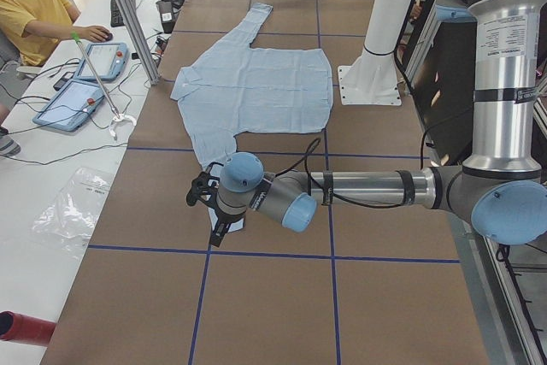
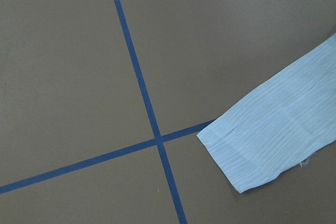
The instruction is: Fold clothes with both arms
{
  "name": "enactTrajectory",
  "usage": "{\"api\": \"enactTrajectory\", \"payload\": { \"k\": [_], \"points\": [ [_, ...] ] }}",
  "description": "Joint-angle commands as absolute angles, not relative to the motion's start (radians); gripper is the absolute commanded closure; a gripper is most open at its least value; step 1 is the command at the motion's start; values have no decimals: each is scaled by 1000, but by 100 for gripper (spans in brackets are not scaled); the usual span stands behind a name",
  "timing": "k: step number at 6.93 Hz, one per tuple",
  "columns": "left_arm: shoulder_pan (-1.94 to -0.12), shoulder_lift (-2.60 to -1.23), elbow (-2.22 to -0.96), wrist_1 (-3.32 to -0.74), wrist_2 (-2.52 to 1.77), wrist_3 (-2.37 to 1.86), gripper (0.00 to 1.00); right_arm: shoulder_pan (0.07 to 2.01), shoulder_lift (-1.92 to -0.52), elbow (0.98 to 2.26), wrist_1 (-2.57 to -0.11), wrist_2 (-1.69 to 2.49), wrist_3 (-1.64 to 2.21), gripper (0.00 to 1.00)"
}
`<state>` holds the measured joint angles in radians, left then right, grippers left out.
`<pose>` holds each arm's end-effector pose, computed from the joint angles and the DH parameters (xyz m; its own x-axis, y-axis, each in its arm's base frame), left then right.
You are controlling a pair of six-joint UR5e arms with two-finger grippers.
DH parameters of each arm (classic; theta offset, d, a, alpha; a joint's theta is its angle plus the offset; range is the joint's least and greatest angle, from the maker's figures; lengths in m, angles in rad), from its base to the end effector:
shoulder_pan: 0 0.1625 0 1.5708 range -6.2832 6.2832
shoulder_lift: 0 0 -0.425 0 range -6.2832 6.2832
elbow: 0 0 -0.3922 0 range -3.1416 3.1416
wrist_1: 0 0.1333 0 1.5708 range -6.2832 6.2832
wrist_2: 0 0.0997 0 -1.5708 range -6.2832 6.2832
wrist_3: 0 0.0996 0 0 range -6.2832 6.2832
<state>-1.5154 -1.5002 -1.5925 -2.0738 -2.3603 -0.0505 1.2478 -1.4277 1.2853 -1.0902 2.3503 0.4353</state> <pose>-0.0358 -0.4848 0.6249 0.6875 0.3042 -0.6594 -0.0151 0.9138 0.4059 -0.1198 -0.5572 0.6726 0.6707 -0.0280 0.7412 0.0183 0.9996 0.0212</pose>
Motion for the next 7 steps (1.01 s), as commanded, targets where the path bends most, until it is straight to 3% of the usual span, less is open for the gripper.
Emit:
{"api": "enactTrajectory", "payload": {
  "k": [1,7],
  "points": [
    [-1516,-1500,-1594,-2075,-2361,-51,0,1224,-1425,1272,-1091,2349,436,1],
    [-1516,-1500,-1598,-2075,-2364,-51,0,1220,-1391,1223,-1092,2349,436,18]
  ]
}}
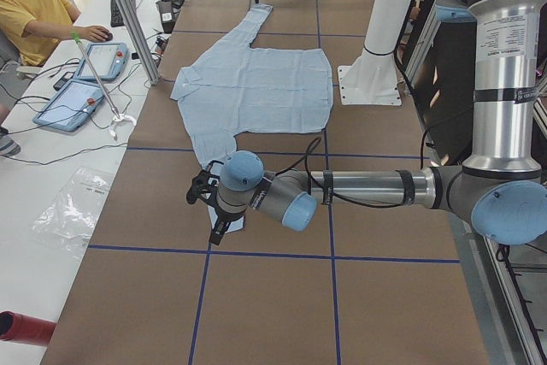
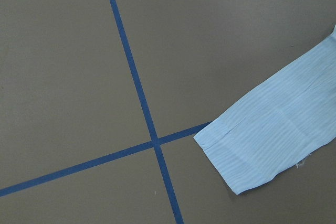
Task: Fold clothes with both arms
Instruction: 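Lower the right gripper and grasp the cuff of the sleeve nearest it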
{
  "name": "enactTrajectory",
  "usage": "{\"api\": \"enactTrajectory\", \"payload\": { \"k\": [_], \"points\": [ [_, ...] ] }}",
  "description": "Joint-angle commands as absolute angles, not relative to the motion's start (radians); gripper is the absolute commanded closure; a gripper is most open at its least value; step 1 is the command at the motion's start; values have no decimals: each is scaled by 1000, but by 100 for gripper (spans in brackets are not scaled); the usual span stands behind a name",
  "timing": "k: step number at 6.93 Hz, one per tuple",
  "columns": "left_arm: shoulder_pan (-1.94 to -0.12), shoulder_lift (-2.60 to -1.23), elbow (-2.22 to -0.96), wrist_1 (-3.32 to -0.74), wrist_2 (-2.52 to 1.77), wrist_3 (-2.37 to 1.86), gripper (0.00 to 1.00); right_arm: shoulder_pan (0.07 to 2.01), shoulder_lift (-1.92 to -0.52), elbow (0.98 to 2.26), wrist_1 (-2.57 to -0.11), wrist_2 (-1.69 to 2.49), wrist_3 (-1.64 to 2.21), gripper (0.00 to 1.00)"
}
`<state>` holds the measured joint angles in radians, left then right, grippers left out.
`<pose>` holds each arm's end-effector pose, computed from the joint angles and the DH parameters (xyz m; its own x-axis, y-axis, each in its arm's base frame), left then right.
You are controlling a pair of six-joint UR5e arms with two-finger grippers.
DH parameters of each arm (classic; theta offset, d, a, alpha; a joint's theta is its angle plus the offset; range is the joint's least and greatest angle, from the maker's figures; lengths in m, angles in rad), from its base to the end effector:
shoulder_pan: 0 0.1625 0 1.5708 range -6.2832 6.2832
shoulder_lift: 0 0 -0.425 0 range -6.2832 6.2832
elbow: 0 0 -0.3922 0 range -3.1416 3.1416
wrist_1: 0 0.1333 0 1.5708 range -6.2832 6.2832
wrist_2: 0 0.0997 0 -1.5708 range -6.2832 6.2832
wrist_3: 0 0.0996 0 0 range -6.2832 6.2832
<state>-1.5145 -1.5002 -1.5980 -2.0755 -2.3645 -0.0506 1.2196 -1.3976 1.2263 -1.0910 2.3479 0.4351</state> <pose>-0.0351 -0.4850 0.6216 0.6839 0.3106 -0.6601 -0.0158 0.9109 0.4123 -0.1387 -0.5629 0.6854 0.6788 -0.0266 0.7338 0.0460 0.9989 -0.0063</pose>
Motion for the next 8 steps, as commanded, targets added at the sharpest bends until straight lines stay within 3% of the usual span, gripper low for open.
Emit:
{"api": "enactTrajectory", "payload": {
  "k": [1,6,7,8],
  "points": [
    [-1514,-1500,-1597,-2077,-2364,-51,0,1220,-1391,1213,-1092,2349,436,20],
    [-1514,-1499,-1591,-2108,-2362,-55,0,1220,-1384,1190,-1092,2349,436,23],
    [-1514,-1499,-1591,-2108,-2362,-57,0,1220,-1384,1190,-1092,2349,436,26],
    [-1516,-1499,-1591,-2106,-2362,-57,0,1220,-1384,1189,-1092,2349,437,39]
  ]
}}
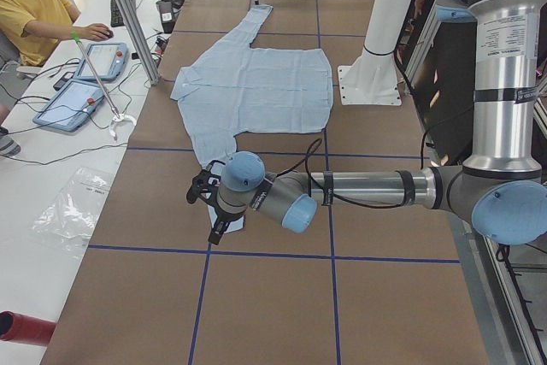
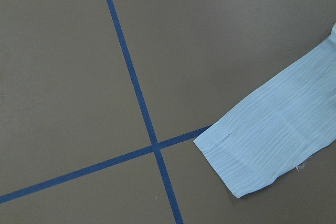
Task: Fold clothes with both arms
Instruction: 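Lower the right gripper and grasp the cuff of the sleeve nearest it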
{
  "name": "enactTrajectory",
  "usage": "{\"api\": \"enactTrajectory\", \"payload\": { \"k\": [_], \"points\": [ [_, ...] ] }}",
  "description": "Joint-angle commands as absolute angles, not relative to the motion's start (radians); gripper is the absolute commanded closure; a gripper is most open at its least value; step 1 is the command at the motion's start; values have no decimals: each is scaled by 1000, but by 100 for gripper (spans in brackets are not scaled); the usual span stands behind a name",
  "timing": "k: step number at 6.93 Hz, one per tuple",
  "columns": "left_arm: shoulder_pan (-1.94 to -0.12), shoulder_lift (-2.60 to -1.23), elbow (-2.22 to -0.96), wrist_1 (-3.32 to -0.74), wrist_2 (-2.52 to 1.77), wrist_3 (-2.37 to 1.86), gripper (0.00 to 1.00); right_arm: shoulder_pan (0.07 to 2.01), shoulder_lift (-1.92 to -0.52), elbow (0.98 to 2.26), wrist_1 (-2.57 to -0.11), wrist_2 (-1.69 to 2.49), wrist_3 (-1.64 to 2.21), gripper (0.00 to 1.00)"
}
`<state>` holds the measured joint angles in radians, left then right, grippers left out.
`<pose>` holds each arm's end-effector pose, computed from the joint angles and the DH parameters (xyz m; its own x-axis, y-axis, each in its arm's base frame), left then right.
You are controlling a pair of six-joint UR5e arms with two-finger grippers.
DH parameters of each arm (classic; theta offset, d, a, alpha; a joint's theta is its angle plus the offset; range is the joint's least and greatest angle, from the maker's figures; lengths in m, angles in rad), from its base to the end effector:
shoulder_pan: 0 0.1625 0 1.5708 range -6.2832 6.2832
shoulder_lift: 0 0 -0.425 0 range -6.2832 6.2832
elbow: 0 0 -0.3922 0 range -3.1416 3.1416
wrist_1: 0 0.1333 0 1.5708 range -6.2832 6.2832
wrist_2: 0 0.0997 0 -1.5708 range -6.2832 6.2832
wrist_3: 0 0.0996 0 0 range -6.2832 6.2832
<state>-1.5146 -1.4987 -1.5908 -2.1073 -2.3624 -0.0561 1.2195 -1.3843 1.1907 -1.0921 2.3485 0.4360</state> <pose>-0.0353 -0.4846 0.6223 0.6847 0.3202 -0.6547 -0.0113 0.9029 0.4296 -0.1398 -0.5658 0.6956 0.6843 -0.0097 0.7291 0.0455 0.9985 -0.0294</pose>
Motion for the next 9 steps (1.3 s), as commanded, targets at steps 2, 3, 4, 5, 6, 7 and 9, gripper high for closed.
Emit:
{"api": "enactTrajectory", "payload": {
  "k": [2,3,4,5,6,7,9],
  "points": [
    [-1516,-1499,-1591,-2108,-2362,-57,0,1220,-1382,1183,-1092,2349,446,65],
    [-1516,-1499,-1591,-2108,-2365,-58,0,1220,-1382,1180,-1094,2349,448,82],
    [-1516,-1499,-1591,-2106,-2365,-58,0,1218,-1381,1184,-1095,2350,457,100],
    [-1516,-1499,-1589,-2108,-2365,-58,0,1223,-1353,1193,-1095,2380,480,100],
    [-1516,-1499,-1591,-2106,-2367,-58,0,1227,-1351,1198,-1091,2417,480,100],
    [-1516,-1497,-1591,-2106,-2367,-58,0,1241,-1361,1271,-1106,2460,483,100],
    [-1516,-1497,-1594,-2106,-2367,-60,0,1236,-1379,1392,-1098,2490,604,100]
  ]
}}
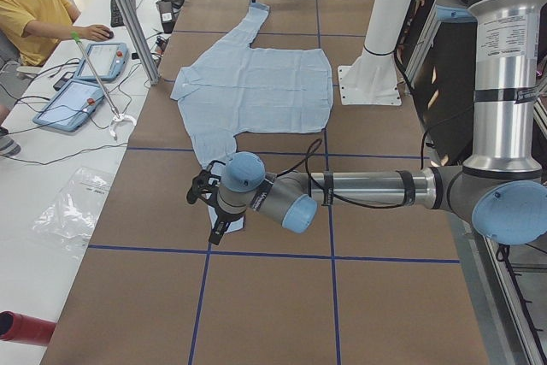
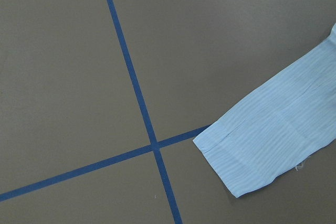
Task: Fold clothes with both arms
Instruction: 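Lower the right gripper and grasp the cuff of the sleeve nearest it, then carry the sleeve with the right gripper across the shirt toward the collar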
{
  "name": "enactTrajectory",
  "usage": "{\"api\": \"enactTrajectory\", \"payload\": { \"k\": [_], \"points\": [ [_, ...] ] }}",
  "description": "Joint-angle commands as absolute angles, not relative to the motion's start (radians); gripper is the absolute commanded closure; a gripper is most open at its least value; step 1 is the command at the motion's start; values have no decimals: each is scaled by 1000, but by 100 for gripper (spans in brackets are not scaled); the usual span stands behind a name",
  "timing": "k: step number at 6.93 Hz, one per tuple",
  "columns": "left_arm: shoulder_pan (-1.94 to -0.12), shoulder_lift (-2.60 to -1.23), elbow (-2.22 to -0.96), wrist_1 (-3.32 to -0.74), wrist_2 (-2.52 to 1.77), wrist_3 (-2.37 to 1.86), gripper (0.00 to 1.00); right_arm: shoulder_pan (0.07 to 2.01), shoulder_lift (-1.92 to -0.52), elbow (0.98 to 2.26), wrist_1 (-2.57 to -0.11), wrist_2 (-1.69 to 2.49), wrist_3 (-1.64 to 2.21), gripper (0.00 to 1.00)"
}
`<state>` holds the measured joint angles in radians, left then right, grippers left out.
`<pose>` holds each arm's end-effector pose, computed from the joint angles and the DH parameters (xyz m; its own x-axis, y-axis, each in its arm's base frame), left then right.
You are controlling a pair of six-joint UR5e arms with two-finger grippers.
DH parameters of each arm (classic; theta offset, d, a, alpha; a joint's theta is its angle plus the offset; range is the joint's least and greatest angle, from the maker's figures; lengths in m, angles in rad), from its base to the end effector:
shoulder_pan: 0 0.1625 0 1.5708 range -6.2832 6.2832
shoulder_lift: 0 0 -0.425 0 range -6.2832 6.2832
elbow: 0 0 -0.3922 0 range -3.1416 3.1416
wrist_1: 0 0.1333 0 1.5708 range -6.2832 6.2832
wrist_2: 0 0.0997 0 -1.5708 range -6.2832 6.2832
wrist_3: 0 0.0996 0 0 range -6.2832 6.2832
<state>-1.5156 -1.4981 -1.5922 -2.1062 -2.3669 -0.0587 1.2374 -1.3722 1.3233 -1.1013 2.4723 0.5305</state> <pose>-0.0355 -0.4842 0.6217 0.6818 0.3182 -0.6587 -0.0089 0.9040 0.4275 -0.1415 -0.5773 0.6140 0.5665 0.0003 0.8241 0.0141 0.9999 -0.0100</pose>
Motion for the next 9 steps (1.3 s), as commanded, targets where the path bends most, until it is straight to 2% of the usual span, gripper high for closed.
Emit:
{"api": "enactTrajectory", "payload": {
  "k": [1,2,6,7,9],
  "points": [
    [-1516,-1497,-1595,-2108,-2367,-60,0,1197,-1368,1448,-1100,2497,709,100],
    [-1516,-1497,-1594,-2108,-2367,-60,0,1118,-1353,1486,-1089,2488,850,100],
    [-1516,-1499,-1592,-2106,-2367,-58,0,900,-1053,1500,-1094,2325,1402,100],
    [-1516,-1499,-1591,-2108,-2365,-57,0,840,-954,1449,-1101,2195,1455,100],
    [-1514,-1497,-1595,-2108,-2367,-58,0,798,-634,1172,-1095,2112,1573,100]
  ]
}}
